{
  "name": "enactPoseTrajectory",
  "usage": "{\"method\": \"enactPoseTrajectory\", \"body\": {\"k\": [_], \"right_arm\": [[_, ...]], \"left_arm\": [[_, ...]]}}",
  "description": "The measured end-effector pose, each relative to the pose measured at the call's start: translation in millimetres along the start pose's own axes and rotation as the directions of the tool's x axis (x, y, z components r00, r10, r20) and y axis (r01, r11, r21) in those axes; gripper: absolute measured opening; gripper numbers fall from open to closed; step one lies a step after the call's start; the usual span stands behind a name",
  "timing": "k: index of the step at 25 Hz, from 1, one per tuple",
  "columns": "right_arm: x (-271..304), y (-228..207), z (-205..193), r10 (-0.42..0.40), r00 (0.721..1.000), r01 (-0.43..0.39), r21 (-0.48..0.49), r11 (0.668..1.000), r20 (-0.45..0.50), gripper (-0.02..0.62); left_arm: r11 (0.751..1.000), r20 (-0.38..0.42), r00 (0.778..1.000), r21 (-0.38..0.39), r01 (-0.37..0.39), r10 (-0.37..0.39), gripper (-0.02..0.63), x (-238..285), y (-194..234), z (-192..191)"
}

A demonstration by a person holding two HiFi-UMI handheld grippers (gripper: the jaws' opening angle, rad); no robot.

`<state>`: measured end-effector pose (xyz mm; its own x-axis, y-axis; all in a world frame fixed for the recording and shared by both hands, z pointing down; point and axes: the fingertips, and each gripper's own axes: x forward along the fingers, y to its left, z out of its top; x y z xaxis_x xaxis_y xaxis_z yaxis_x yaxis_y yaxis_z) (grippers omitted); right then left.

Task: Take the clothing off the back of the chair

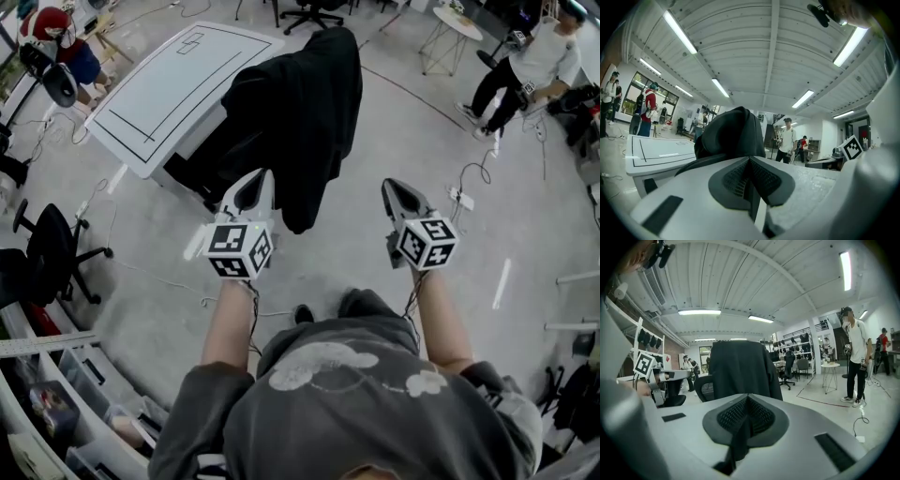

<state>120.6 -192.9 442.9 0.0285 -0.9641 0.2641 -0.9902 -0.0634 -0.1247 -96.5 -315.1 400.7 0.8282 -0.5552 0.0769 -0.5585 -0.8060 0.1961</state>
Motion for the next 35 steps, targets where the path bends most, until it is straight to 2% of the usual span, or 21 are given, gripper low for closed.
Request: {"method": "enactPoseTrajectory", "body": {"k": [6, 11, 17, 21, 28, 35], "right_arm": [[14, -30, 14, 0.018, 1.000, -0.018, 0.009, 1.000, 0.019, -0.008], [55, -61, 35, 0.083, 0.995, -0.085, 0.032, 0.996, 0.052, -0.008], [117, -105, 68, 0.187, 0.979, -0.189, 0.012, 0.982, 0.076, -0.008], [160, -125, 86, 0.260, 0.962, -0.261, 0.000, 0.965, 0.087, -0.008], [210, -145, 113, 0.352, 0.930, -0.353, -0.005, 0.936, 0.104, -0.008], [242, -151, 127, 0.465, 0.883, -0.461, -0.062, 0.885, 0.069, -0.008]], "left_arm": [[1.000, -0.004, 1.000, 0.005, 0.014, -0.014, 0.002, 17, -13, 19], [1.000, 0.034, 0.999, 0.020, -0.020, 0.019, 0.006, 42, -18, 48], [0.999, 0.085, 0.996, -0.013, -0.036, 0.037, 0.201, 80, -20, 78], [0.996, 0.111, 0.990, -0.032, -0.088, 0.091, 0.261, 97, -13, 84], [0.988, 0.092, 0.984, -0.027, -0.151, 0.153, 0.272, 120, -14, 88], [0.958, 0.111, 0.952, -0.029, -0.284, 0.286, 0.239, 133, -15, 86]]}}
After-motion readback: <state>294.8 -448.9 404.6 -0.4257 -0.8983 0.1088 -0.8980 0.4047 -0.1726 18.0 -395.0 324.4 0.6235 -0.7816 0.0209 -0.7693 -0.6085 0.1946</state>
